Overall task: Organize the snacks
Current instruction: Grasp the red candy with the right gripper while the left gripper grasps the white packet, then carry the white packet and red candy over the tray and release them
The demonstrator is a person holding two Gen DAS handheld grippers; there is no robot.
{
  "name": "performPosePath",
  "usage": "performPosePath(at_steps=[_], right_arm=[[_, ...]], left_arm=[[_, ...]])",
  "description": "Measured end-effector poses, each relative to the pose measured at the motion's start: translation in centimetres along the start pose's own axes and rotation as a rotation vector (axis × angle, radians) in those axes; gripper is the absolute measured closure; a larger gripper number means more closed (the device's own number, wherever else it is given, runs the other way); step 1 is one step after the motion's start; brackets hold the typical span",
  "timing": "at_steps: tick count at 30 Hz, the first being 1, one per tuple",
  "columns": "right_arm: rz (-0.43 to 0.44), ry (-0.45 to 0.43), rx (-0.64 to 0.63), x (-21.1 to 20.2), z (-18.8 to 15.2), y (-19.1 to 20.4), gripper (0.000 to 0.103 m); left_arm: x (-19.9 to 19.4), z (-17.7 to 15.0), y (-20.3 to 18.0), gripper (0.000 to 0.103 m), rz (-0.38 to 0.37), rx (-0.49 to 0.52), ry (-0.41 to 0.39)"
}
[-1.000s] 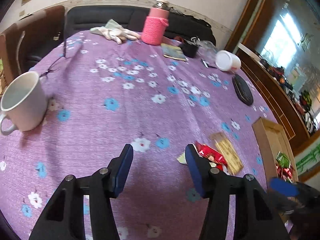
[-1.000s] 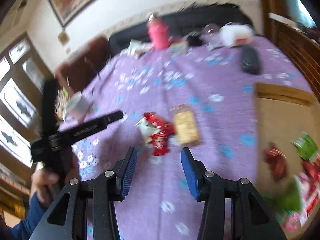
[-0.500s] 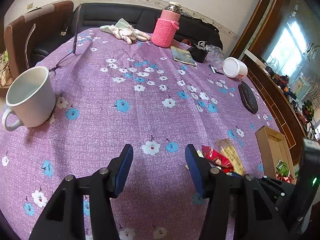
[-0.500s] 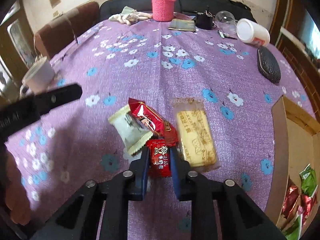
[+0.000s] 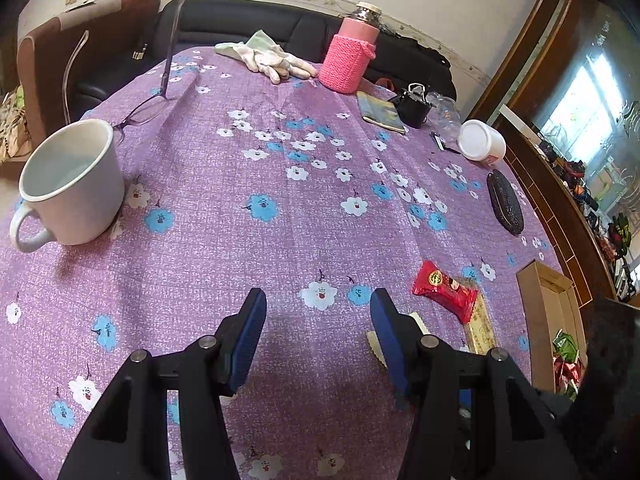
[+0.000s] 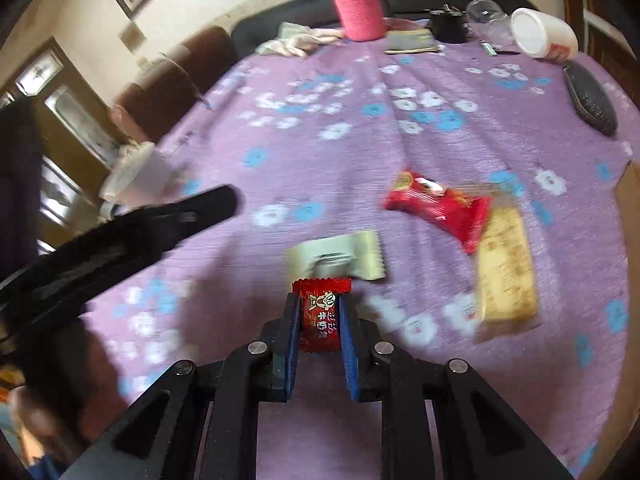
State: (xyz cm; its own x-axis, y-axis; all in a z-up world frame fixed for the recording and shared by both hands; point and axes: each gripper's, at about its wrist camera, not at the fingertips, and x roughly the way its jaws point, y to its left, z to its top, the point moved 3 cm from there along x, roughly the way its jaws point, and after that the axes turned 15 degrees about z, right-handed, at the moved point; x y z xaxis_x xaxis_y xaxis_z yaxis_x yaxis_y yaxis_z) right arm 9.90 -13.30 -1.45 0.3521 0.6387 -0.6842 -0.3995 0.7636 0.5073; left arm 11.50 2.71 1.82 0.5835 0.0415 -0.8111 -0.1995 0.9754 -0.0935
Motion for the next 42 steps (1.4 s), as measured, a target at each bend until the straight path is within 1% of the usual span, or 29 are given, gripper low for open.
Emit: performPosePath(at_steps=[2,3,4,6,7,9,11,12,14,15,17,19,20,22,24,25,31,35,38,42], right_arm=[[-0.069,-0.05,-0.026,-1.1,0.0,0.1,0.083],[-0.092,-0.078,-0.03,-1.7,0.0,0.0,0.083],[-0.091,-0.093,-0.017,-2.2,-0.2,-0.3,0.083],[-0.073,-0.126,0.015,-3.3,-0.5,-1.0,0.083],[-0.073,-0.152,0.028,-4.0,-0.8,-1.5,0.083],[-0.078,-0.183,0.051,-4.7,-1.0,-2.4,0.083],[-0.065,-0.209,0.087,-5.2,-1.2,-3.4,0.083],[-0.057,-0.215,0.103,-5.4,-1.3,-3.8,0.083],[-0.035,-0.22,0.125,-5.5,-1.2,-4.5,0.083],[-0.028,-0.226,0.13,-5.6,-1.1,-4.6,0.083],[-0.014,-0.229,0.127,-5.9,-1.1,-4.6,0.083],[-0.005,-0.235,0.122,-5.9,-1.2,-4.4,0.083],[-0.001,-0.235,0.119,-5.9,-1.2,-4.3,0.083],[0.003,-0.236,0.118,-5.9,-1.3,-4.3,0.083],[0.006,-0.236,0.121,-5.9,-1.3,-4.4,0.083],[0.005,-0.24,0.123,-6.0,-1.4,-4.5,0.083],[-0.014,-0.242,0.113,-6.0,-1.5,-4.4,0.083],[-0.035,-0.249,0.099,-6.1,-1.4,-4.2,0.083],[-0.044,-0.251,0.091,-6.1,-1.4,-4.1,0.083],[-0.053,-0.259,0.085,-6.2,-1.4,-4.1,0.083]], left_arm=[[0.1,-0.1,-0.3,0.05,-0.005,0.016,0.003],[0.3,-0.3,-0.8,0.05,-0.015,0.039,0.009],[0.4,-0.4,-1.2,0.05,-0.026,0.057,0.014],[0.5,-0.9,-2.9,0.05,-0.054,0.144,0.014],[0.4,-1.1,-3.5,0.05,-0.053,0.169,0.004],[0.3,-1.8,-5.1,0.05,-0.055,0.253,-0.022],[0.4,-2.4,-6.0,0.049,-0.061,0.307,-0.028],[0.5,-2.7,-6.6,0.047,-0.063,0.341,-0.032],[0.8,-3.3,-7.2,0.046,-0.051,0.391,-0.035],[0.9,-3.6,-7.5,0.046,-0.033,0.412,-0.043],[1.3,-3.8,-7.8,0.046,-0.018,0.437,-0.045],[1.9,-4.1,-7.9,0.046,-0.006,0.449,-0.035],[2.2,-4.2,-8.1,0.048,-0.001,0.455,-0.026],[2.3,-4.3,-8.3,0.055,0.035,0.476,-0.058],[2.3,-4.3,-8.4,0.07,0.048,0.473,-0.073],[2.3,-4.3,-8.4,0.075,0.071,0.474,-0.086],[2.1,-4.2,-8.2,0.08,0.093,0.453,-0.103],[1.7,-3.8,-7.8,0.08,0.07,0.413,-0.104],[0.9,-3.6,-7.7,0.08,0.027,0.385,-0.115],[0.1,-3.6,-7.8,0.08,0.006,0.38,-0.141]])
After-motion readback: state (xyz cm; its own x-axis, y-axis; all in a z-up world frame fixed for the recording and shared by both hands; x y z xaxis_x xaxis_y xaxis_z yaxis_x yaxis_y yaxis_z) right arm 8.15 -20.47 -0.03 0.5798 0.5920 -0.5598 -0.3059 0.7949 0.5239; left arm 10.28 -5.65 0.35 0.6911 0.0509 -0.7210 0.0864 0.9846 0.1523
